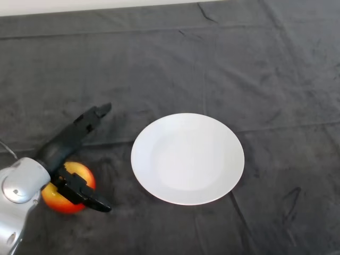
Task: Move the apple to the plate
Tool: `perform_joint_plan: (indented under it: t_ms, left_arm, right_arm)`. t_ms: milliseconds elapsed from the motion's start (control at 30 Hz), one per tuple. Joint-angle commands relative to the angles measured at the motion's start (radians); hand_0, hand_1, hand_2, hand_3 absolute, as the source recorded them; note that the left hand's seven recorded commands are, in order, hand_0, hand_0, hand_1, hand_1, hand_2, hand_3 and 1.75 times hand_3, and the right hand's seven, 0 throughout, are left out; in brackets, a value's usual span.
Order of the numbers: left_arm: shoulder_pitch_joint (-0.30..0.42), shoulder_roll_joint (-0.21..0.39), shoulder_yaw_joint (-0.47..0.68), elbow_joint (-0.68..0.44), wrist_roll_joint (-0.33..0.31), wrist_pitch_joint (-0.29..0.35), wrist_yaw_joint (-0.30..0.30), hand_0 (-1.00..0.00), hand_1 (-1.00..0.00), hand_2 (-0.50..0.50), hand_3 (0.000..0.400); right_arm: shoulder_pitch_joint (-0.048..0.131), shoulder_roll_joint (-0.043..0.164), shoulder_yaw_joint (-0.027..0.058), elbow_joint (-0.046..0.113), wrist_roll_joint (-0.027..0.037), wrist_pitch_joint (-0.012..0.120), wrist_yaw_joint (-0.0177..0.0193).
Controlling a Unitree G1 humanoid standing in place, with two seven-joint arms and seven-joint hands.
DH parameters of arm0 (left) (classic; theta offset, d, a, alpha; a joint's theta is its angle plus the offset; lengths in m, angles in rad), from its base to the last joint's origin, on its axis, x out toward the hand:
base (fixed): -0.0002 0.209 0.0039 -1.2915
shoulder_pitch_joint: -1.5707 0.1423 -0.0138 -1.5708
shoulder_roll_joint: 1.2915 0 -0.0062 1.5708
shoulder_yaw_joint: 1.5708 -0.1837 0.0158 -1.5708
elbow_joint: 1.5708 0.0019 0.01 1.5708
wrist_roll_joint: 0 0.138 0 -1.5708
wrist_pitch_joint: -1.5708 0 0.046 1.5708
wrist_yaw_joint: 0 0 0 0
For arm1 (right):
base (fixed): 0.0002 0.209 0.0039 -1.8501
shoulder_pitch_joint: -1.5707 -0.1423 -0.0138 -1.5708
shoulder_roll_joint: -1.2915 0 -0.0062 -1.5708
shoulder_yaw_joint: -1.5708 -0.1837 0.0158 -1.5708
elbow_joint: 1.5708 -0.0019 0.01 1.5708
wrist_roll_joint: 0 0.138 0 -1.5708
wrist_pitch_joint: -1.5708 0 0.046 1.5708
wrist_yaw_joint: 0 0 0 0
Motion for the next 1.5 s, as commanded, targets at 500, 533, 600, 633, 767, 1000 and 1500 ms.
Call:
perform_joint_plan:
  t_ms: [500, 533, 600, 633, 767, 1000, 1500]
  left_arm:
    - [-0.033, 0.002, 0.081, -0.035, 0.044, -0.047, 0.122, -1.0, -1.0, 0.0, 0.4]
    - [-0.034, -0.002, 0.087, -0.034, 0.046, -0.057, 0.134, -1.0, -1.0, 0.0, 0.4]
    - [-0.033, -0.012, 0.095, -0.031, 0.051, -0.077, 0.159, -1.0, -1.0, 0.0, 0.4]
    - [-0.032, -0.018, 0.098, -0.029, 0.055, -0.089, 0.173, -0.84, -0.46, -0.19, 0.336]
    - [-0.013, -0.047, 0.089, -0.025, 0.079, -0.126, 0.226, 0.0, 0.0, 0.0, 0.0]
    - [0.017, -0.028, 0.102, -0.065, 0.078, -0.129, 0.203, 0.0, 0.0, 0.0, 0.0]
    - [0.076, 0.063, 0.124, -0.057, 0.125, -0.062, 0.121, 0.0, 0.0, 0.0, 0.0]
  right_arm:
    - [0.037, -0.006, 0.0006, -0.003, -0.0005, 0.013, 0.008]
    - [0.037, -0.006, 0.0005, -0.003, -0.0005, 0.013, 0.008]
    - [0.037, -0.006, 0.0005, -0.003, -0.0005, 0.013, 0.0081]
    - [0.037, -0.006, 0.0004, -0.003, -0.0005, 0.013, 0.0081]
    - [0.038, -0.006, 0.0003, -0.004, -0.0006, 0.013, 0.0083]
    - [0.038, -0.006, 0.0001, -0.006, -0.0008, 0.013, 0.0087]
    - [0.038, -0.006, -0.0004, -0.006, -0.0013, 0.013, 0.009]
